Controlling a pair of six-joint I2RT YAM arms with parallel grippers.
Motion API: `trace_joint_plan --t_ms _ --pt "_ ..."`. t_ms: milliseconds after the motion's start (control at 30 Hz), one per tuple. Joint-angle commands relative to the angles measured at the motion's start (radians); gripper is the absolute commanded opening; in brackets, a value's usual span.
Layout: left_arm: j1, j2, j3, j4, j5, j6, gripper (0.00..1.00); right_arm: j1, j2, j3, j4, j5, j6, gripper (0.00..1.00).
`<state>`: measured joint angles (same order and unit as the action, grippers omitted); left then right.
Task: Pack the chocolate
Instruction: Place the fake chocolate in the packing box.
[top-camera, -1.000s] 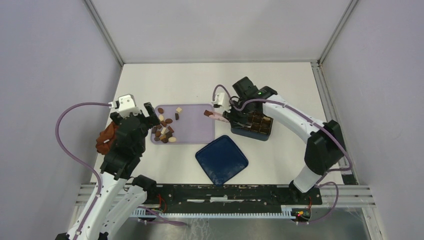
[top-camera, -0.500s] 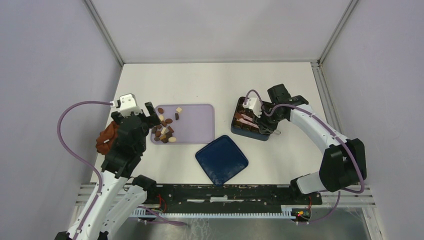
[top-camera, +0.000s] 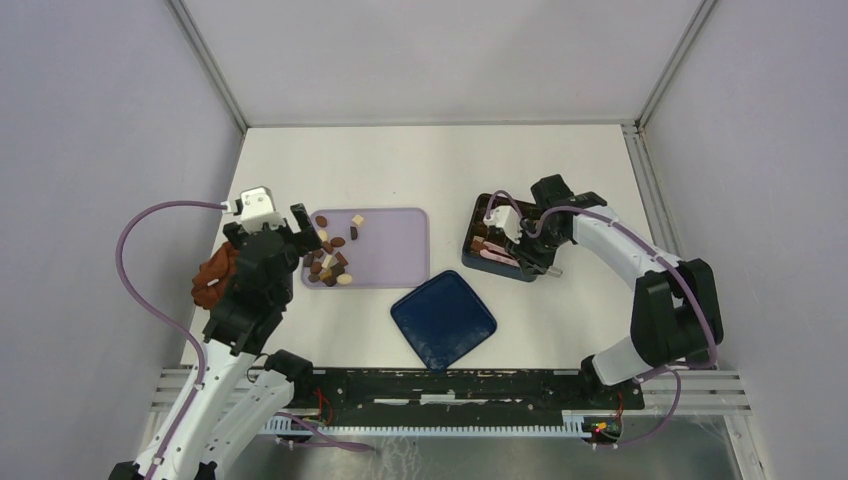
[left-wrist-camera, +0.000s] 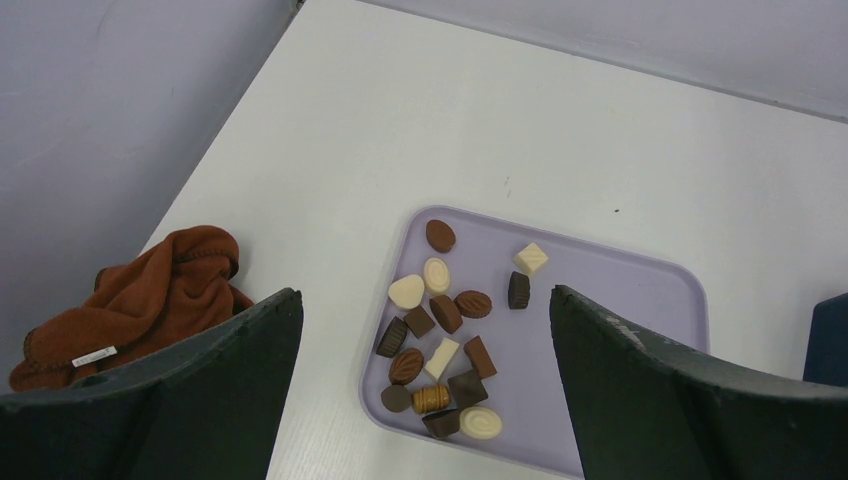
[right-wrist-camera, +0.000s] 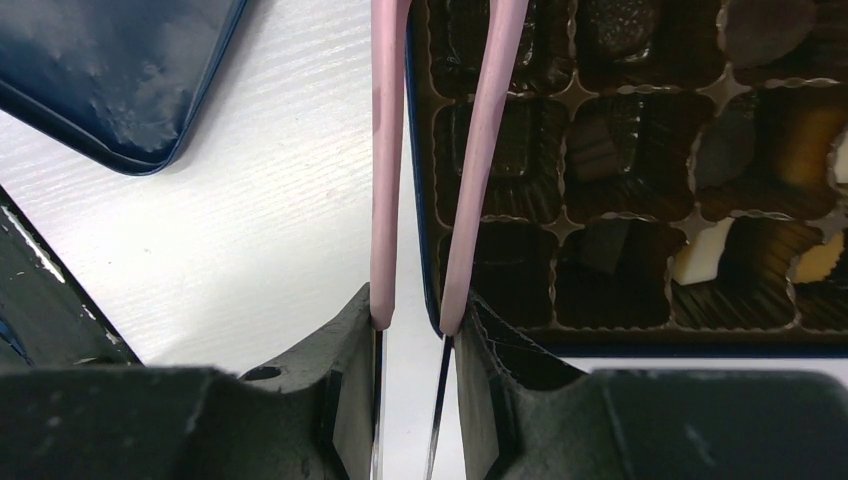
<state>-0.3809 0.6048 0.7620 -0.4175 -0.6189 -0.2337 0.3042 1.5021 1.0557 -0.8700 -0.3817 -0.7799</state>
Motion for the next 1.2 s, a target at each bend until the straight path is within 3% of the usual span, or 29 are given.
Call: trace_joint_plan --t_ms 0,900,1167 --pt "0.005 0.006 0.004 0.027 -0.007 0.030 0.97 -0.004 0.040 0.038 0.008 -0.020 -0.019 0.26" --pt "0.006 0.000 0.004 0.027 -0.002 0.032 0.97 -0.004 0.116 0.102 -0.004 -0.032 0.002 0.42" --pt "0.005 0.000 0.003 0.026 -0.002 0.032 0.97 -0.004 0.104 0.110 -0.001 -0.041 0.010 0.42"
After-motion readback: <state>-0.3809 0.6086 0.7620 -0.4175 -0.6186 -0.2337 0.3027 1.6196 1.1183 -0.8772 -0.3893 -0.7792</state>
